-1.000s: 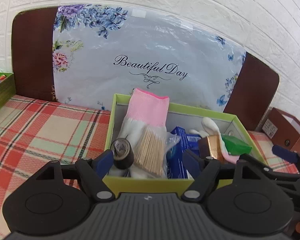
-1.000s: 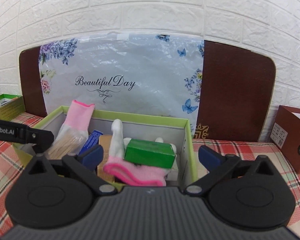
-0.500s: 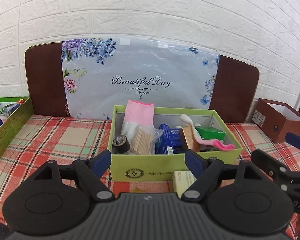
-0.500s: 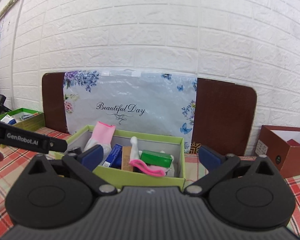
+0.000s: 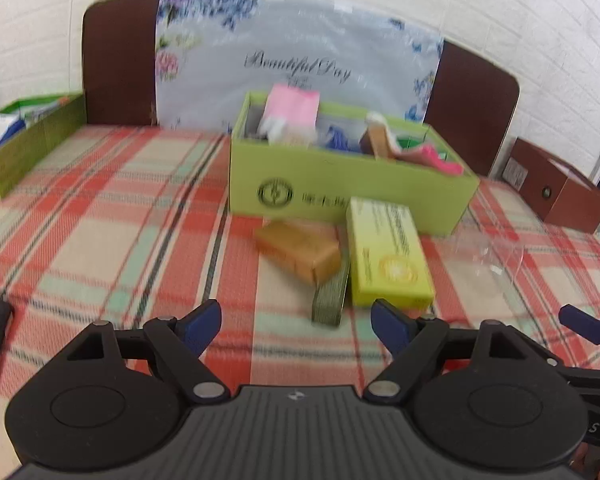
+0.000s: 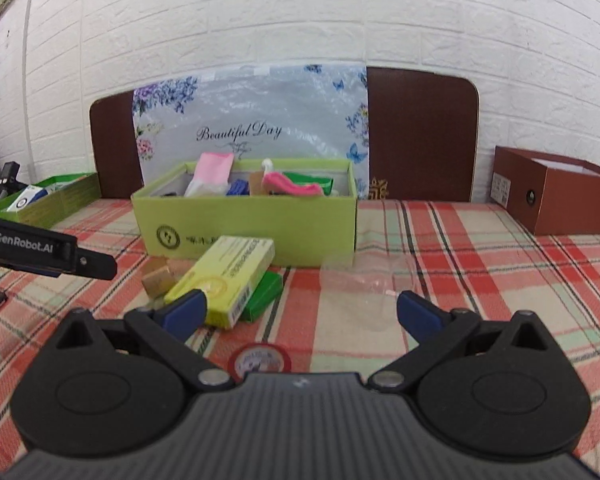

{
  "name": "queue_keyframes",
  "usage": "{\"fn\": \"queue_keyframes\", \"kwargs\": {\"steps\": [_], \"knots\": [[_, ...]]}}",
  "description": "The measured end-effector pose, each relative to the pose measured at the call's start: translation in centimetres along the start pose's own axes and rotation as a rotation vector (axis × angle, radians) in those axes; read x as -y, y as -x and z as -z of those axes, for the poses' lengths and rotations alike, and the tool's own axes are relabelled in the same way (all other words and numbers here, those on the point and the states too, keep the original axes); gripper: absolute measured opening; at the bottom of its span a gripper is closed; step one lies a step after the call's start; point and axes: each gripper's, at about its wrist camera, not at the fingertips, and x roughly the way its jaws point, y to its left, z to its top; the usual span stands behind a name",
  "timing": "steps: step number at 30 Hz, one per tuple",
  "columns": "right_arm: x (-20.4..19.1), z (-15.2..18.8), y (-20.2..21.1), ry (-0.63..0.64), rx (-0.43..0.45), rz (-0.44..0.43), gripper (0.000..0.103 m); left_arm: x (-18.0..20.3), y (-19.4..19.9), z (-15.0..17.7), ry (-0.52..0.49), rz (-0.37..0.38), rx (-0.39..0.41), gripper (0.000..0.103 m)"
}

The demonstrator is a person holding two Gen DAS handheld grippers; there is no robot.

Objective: Organize objects
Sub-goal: 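Withdraw both grippers from the green box back to the pile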

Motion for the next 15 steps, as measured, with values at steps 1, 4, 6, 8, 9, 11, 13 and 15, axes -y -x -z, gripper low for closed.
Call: {"fn": "queue_keyframes", "kwargs": {"steps": [1, 4, 6, 8, 9, 11, 13, 15], "knots": [[-0.1, 0.7, -0.1, -0.002, -0.018, -0.002, 0.103, -0.2, -0.2, 0.6, 0.004, 0.002, -0.018, 0.085], [-0.5, 2.5, -0.5, -0.008, -0.074, -0.018, 0.103, -0.8, -0.5, 1.6, 0.025, 0.009, -0.049, 0.085], [-0.9, 3.2, -0.9, -0.013, -0.110, -0.037, 0.103, -1.2, -0.5, 2.0, 0.041, 0.022, -0.052, 0.085], [-1.5, 3.6, -1.4, -0.008, -0.131, -0.056, 0.102, -1.4, -0.4, 2.2, 0.048, 0.027, -0.050, 0.085], [-1.8, 3.6, -1.7, 0.002, -0.137, -0.061, 0.099, -1.4, -0.4, 2.2, 0.048, 0.026, -0.049, 0.085], [-2.4, 3.6, -2.1, 0.027, -0.143, -0.061, 0.094, -1.4, -0.4, 2.1, 0.048, 0.030, -0.044, 0.085], [-2.8, 3.5, -2.5, 0.045, -0.144, -0.067, 0.091, -1.4, -0.6, 1.8, 0.056, 0.038, -0.044, 0.085], [-3.0, 3.3, -3.1, 0.060, -0.145, -0.065, 0.086, -1.4, -0.8, 1.5, 0.069, 0.045, -0.045, 0.085]]}}
